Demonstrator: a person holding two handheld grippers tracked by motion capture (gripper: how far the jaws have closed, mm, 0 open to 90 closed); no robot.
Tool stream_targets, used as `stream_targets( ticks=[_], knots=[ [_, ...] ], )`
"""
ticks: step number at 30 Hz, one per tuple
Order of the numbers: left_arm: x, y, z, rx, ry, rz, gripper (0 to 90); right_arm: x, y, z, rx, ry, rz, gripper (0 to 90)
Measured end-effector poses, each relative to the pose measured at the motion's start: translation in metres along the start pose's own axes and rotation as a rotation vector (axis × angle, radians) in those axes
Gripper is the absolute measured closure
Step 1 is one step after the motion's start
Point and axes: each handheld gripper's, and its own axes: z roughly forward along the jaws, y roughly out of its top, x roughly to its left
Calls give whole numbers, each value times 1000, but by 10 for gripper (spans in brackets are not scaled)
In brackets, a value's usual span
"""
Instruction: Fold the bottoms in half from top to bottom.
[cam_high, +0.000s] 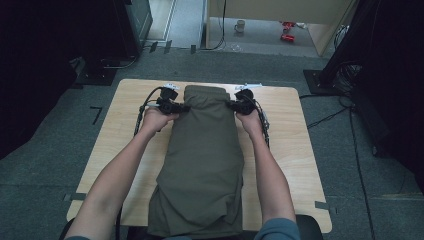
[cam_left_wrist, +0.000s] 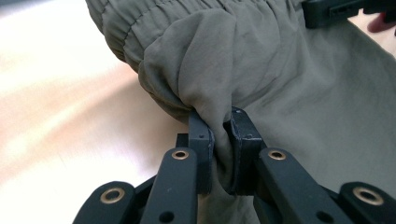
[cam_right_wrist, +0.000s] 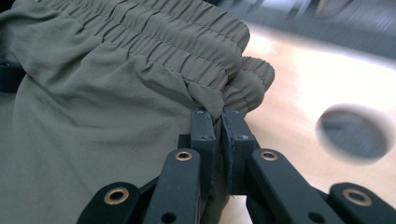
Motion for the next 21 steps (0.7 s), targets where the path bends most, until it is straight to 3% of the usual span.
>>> stream_targets(
  ticks=[1, 4, 6, 9, 10, 12, 13, 16, 21],
  knots=[
    [1, 6, -1, 2, 6, -5, 823, -1, 8, -2, 10, 2, 11, 853],
    [-1, 36, -11, -13, 54, 37, 822, -2, 29, -9, 2, -6, 21, 854],
    [-3, 55, -24, -80, 79, 73, 822, -1, 48, -21, -41, -24, 6, 854],
    [-6, 66, -39, -188, 113, 115, 819, 5, 71, -43, -145, -59, -61, 850],
    [-7, 65, -41, -210, 124, 127, 817, 8, 75, -47, -170, -75, -92, 850],
    [-6, 58, -36, -187, 131, 120, 818, 14, 75, -48, -172, -101, -129, 851],
    [-4, 53, -32, -155, 135, 116, 819, 15, 73, -45, -150, -100, -120, 852],
    [-1, 39, -29, -123, 97, 86, 819, 17, 59, -38, -111, -65, -75, 854],
    [-8, 18, -35, -97, 47, 79, 819, 26, 36, -41, -84, -58, -88, 854]
  ],
)
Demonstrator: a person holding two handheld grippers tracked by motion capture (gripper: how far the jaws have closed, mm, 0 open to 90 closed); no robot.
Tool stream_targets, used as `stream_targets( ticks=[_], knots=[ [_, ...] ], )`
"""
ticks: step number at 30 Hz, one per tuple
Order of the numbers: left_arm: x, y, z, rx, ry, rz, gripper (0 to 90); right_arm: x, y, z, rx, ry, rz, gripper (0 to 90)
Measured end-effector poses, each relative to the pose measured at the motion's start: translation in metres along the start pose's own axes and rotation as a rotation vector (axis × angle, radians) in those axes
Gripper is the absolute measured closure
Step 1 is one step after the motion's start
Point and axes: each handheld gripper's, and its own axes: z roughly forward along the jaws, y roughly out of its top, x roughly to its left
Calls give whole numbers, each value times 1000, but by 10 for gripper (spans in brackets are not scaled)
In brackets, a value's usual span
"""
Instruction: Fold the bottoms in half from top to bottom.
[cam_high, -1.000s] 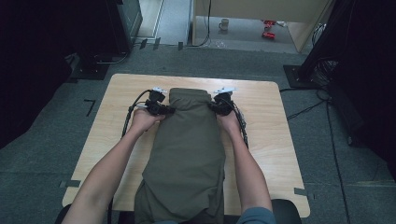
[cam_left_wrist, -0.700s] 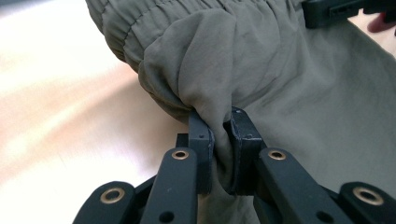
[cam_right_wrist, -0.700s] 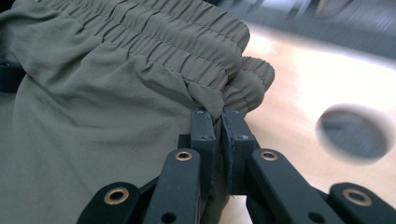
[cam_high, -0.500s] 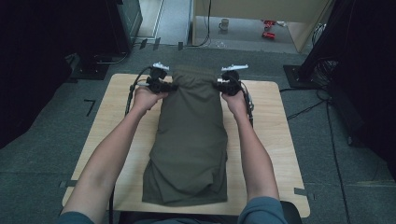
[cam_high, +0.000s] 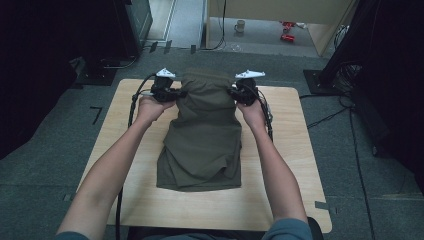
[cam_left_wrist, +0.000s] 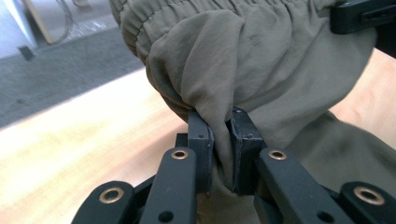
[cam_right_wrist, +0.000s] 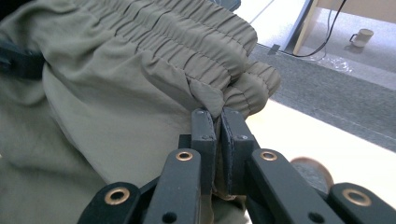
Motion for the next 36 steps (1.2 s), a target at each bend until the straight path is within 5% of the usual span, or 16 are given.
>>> stream_targets(
  ticks=[12, 20, 24, 36],
  knots=[
    [-27, -39, -22, 27, -42, 23, 820, 24, -41, -26, 34, 54, -29, 854],
    [-56, -66, -44, -11, 12, 103, 818, 42, -62, -50, 16, 98, -41, 850],
    [-61, -84, -46, 28, -6, 87, 816, 51, -77, -55, 52, 136, -56, 850],
    [-81, -129, -36, 177, -42, 130, 807, 63, -127, -46, 185, 159, -76, 847]
  ],
)
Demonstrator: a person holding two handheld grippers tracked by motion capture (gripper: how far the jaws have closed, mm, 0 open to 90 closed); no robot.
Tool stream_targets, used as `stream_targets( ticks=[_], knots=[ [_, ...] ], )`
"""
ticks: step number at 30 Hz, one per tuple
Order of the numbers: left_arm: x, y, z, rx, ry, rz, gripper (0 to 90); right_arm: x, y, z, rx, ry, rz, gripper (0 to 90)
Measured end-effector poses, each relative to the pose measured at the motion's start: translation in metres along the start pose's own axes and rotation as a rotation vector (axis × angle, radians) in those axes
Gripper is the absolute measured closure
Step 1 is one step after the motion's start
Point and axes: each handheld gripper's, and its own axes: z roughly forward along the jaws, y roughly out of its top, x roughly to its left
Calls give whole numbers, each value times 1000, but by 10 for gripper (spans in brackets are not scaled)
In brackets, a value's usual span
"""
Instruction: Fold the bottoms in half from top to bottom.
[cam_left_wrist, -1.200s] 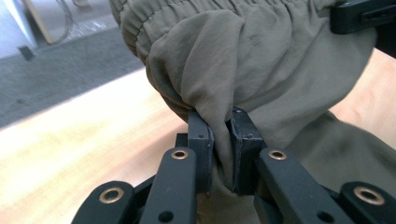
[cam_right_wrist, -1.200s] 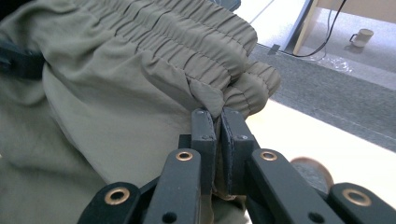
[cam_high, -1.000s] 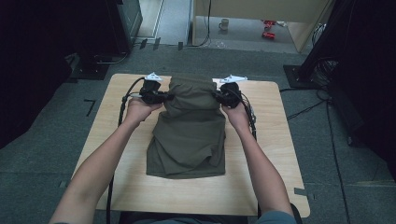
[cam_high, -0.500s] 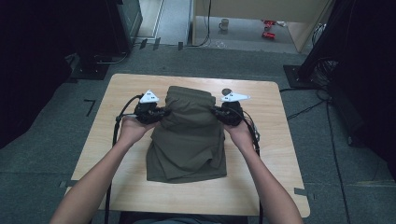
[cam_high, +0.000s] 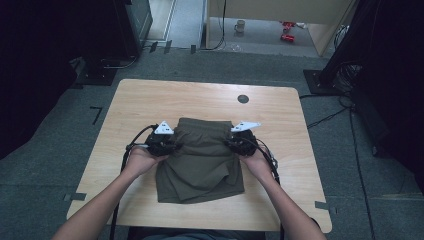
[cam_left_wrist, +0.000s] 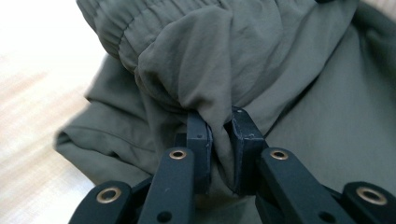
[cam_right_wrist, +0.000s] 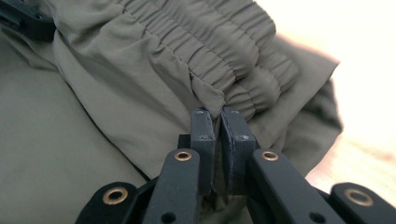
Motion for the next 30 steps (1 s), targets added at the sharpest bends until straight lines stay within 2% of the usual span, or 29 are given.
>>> stream_targets(
  ticks=[2, 5, 8, 11, 13, 14, 15, 16, 18, 21, 25, 28, 30],
  knots=[
    [-2, -5, 3, 19, -8, 2, 805, 1, -5, 3, 23, 7, -7, 845],
    [-2, -12, 6, 8, -10, 7, 804, 2, -12, 7, 42, 13, -4, 845],
    [2, -13, 10, -1, -19, -12, 802, 1, -15, 11, 51, 14, -6, 845],
    [8, -11, 14, -16, -3, -14, 800, -1, -16, 14, 44, 11, -16, 845],
    [15, -7, 18, -21, 2, -34, 798, -3, -16, 18, 27, 6, -20, 847],
    [17, -7, 18, -23, -4, -47, 795, -5, -15, 19, 23, 3, -7, 848],
    [20, -7, 19, -30, -24, -84, 792, -5, -15, 20, 23, 7, 11, 848],
    [22, -8, 19, -34, -36, -98, 784, -7, -15, 20, 24, 14, 27, 843],
    [24, -10, 17, -40, -66, -129, 766, -8, -15, 19, 28, 29, 51, 817],
    [27, -8, 13, -32, -96, -175, 675, -12, -13, 16, 47, 61, 89, 728],
    [26, -2, 3, -6, -102, -166, 602, -16, -7, 6, 52, 84, 115, 657],
    [28, 3, -10, -29, -109, -173, 577, -18, -2, -4, 3, 70, 109, 610],
    [30, 5, -17, -44, -114, -172, 577, -20, 1, -8, -22, 66, 111, 618]
  ],
)
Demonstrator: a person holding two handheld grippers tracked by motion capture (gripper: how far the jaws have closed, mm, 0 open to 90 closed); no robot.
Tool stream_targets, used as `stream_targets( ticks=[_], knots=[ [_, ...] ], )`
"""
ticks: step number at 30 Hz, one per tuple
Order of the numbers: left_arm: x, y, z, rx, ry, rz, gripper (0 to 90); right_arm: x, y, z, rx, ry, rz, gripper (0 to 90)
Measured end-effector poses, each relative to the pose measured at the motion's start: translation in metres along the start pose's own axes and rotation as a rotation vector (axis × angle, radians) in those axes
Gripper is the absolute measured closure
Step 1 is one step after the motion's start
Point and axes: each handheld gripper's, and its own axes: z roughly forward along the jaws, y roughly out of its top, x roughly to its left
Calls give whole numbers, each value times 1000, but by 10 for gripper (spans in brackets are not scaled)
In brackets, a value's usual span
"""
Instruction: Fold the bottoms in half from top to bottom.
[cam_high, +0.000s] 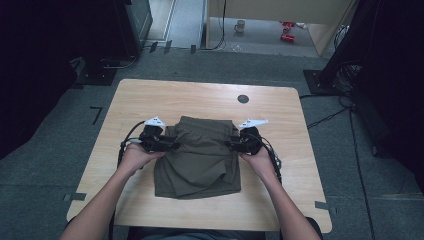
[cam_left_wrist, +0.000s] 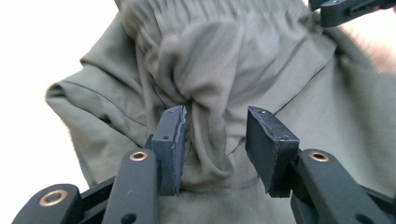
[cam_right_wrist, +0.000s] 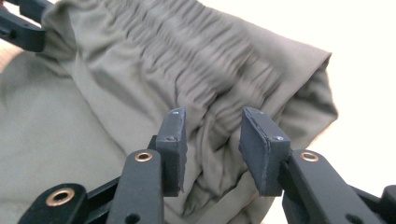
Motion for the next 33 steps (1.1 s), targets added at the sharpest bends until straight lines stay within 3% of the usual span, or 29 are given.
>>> stream_targets(
  ticks=[4, 7, 10, 13, 16, 19, 22, 24, 33],
  knots=[
    [5, 8, -7, 0, 17, 20, 645, -6, 10, 1, -9, -25, 0, 693],
    [15, 13, -8, -15, 20, 5, 746, -11, 16, 6, -6, -53, 5, 749],
    [20, 15, -6, -27, 27, 13, 843, -18, 19, 9, -25, -63, 17, 805],
    [28, 24, 1, -20, 37, 6, 892, -24, 26, 16, -2, -84, 29, 841],
    [36, 30, 7, -33, 47, 5, 895, -28, 30, 22, -38, -111, 30, 878],
    [45, 34, 17, -33, 52, -16, 899, -31, 31, 31, -71, -102, 70, 900],
    [50, 35, 28, -11, 56, -26, 900, -32, 29, 40, -42, -134, 52, 900],
    [51, 34, 35, 2, 53, -32, 900, -35, 26, 41, -37, -125, 73, 900],
    [43, 29, 57, 82, 50, 12, 900, -40, 16, 43, 9, -121, 81, 900]
  ],
)
